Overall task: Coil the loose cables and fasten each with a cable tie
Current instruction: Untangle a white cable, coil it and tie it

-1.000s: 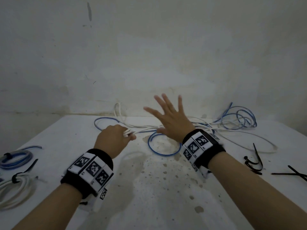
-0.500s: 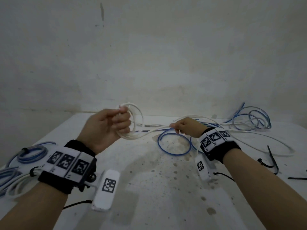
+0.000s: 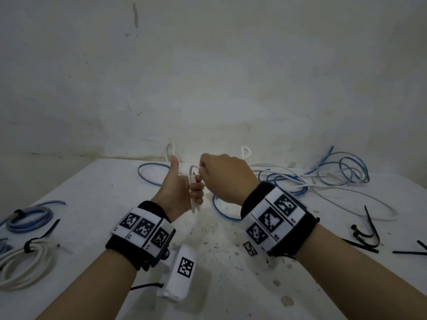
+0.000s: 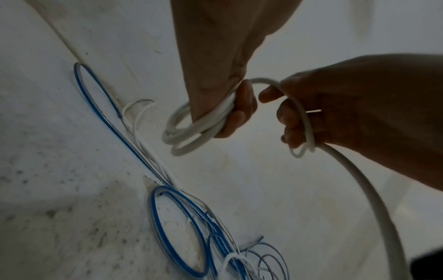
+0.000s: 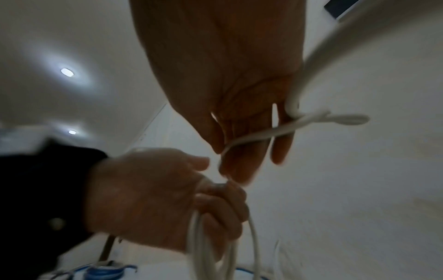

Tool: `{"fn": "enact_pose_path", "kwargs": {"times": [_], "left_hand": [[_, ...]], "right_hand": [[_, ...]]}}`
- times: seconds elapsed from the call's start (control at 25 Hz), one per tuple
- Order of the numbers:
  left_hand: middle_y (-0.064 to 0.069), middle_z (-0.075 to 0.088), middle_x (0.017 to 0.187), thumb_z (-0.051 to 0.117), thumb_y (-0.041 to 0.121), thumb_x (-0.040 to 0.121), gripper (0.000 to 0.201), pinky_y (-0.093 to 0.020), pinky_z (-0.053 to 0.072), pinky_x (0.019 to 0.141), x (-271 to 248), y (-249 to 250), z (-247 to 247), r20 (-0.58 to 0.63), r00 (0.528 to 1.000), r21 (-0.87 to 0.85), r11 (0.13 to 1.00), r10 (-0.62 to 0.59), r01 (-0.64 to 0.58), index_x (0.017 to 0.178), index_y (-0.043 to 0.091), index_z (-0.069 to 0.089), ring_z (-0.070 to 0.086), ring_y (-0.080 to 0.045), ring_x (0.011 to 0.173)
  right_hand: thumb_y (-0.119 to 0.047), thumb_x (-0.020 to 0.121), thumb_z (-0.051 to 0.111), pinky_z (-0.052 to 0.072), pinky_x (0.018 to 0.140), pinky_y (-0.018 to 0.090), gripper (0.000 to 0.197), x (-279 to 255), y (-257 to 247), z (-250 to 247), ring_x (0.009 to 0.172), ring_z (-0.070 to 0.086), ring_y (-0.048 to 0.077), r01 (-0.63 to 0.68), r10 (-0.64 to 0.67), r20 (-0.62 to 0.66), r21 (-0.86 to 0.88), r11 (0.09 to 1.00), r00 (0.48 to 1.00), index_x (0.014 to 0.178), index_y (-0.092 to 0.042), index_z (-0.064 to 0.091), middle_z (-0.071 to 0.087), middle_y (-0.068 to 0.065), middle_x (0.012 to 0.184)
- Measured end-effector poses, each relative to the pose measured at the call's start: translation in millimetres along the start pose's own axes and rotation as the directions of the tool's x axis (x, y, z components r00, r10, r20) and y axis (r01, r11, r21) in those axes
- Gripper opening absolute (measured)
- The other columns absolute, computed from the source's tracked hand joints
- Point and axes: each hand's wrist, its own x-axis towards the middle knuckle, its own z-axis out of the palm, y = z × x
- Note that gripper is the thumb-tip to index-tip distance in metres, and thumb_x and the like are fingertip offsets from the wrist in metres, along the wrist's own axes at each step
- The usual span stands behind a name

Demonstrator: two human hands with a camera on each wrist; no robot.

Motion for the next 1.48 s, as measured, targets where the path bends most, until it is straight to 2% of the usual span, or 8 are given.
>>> {"fn": "enact_pose_path", "kwargs": {"times": [0.16,0.32,0.56,0.84,0.96,1.08,1.28,1.48], "left_hand": [[0.002,0.042,0.051,0.02,0.061,0.092,0.056,-0.023,0.035,0.053,8.1,11.7,-7.8,-0.097,0.984,-0.17,0.972,0.148,-0.163,0.067,0.017,0.045,0.04,-0.011,0.048],[0.009,0.037,0.042,0.023,0.036,0.099,0.043,-0.013,0.037,0.044,4.6,24.8,-14.4,-0.119,0.942,-0.422,0.842,0.315,-0.335,0.062,0.019,0.038,0.036,-0.004,0.037],[0.008,0.034,0.04,0.025,0.028,0.099,0.048,-0.012,0.037,0.043,-10.6,49.1,-18.7,-0.143,0.857,-0.68,0.58,0.495,-0.449,0.055,0.015,0.039,0.034,-0.005,0.033],[0.006,0.033,0.041,0.021,0.026,0.101,0.043,-0.017,0.035,0.05,-19.6,48.7,-29.5,-0.242,0.839,-0.704,0.507,0.487,-0.498,0.061,0.017,0.032,0.035,-0.006,0.035],[0.007,0.034,0.04,0.021,0.027,0.1,0.045,-0.016,0.038,0.05,-20.0,46.1,-31.2,-0.206,0.853,-0.651,0.584,0.479,-0.485,0.058,0.017,0.032,0.037,-0.005,0.037],[0.007,0.034,0.037,0.034,0.019,0.087,0.038,-0.013,0.038,0.043,-30.4,54.8,-52.8,-0.195,0.844,-0.645,0.583,0.5,-0.494,0.049,0.014,0.037,0.035,-0.005,0.033],[0.003,0.032,0.032,0.026,0.02,0.097,0.055,-0.011,0.033,0.036,-59.2,81.1,-112.2,-0.346,0.816,-0.697,0.456,0.462,-0.554,0.044,0.01,0.038,0.033,-0.008,0.025],[0.001,0.028,0.052,0.025,0.021,0.098,0.037,-0.027,0.029,0.059,-60.1,67.3,-111.7,0.44,0.852,-0.522,0.853,0.285,-0.016,0.086,-0.002,0.051,0.025,-0.014,0.042]], "right_hand": [[-0.009,0.095,0.038,0.025,0.104,0.054,0.033,-20.2,-18.6,17.6,0.096,0.057,0.029,0.187,-0.181,0.066,-0.089,0.978,0.981,0.128,-0.011,0.039,0.058,0.008,0.107],[-0.035,0.092,0.05,0.043,0.074,0.035,0.033,-18.3,-11.1,37.9,0.088,0.056,0.028,0.048,-0.096,0.184,0.248,0.968,0.978,0.099,-0.005,0.061,0.056,0.011,0.097],[-0.024,0.087,0.062,0.027,0.107,0.027,0.032,-19.5,3.4,43.4,0.13,0.031,0.004,0.007,-0.351,0.232,0.826,0.563,0.907,0.118,-0.024,0.058,0.036,-0.009,0.14],[-0.025,0.083,0.065,0.017,0.114,0.036,0.07,-6.5,11.6,52.1,0.125,0.029,0.002,0.179,-0.469,0.32,0.638,0.749,0.823,0.141,-0.032,0.027,0.033,-0.015,0.137],[-0.021,0.093,0.053,0.036,0.092,0.021,0.01,-8.0,-0.4,62.4,0.093,0.051,0.001,0.189,-0.389,0.083,0.769,0.611,0.918,0.098,-0.017,0.06,0.059,0.002,0.103],[-0.017,0.099,0.04,0.031,0.057,0.01,0.035,-14.6,5.5,69.0,0.052,0.033,-0.001,0.077,-0.286,0.092,0.845,0.529,0.954,0.064,-0.019,0.038,0.037,-0.006,0.063],[-0.024,0.1,0.036,0.024,0.047,0.014,0.041,-18.7,61.3,57.3,0.044,0.022,0.007,-0.021,-0.18,0.178,0.765,0.644,0.967,0.059,-0.016,0.033,0.026,-0.001,0.054],[-0.036,0.095,0.045,0.018,0.038,0.015,0.046,-2.2,97.3,39.5,0.037,0.018,0.007,-0.282,0.151,0.24,0.745,0.605,0.959,0.055,-0.015,0.036,0.024,-0.002,0.047]]}}
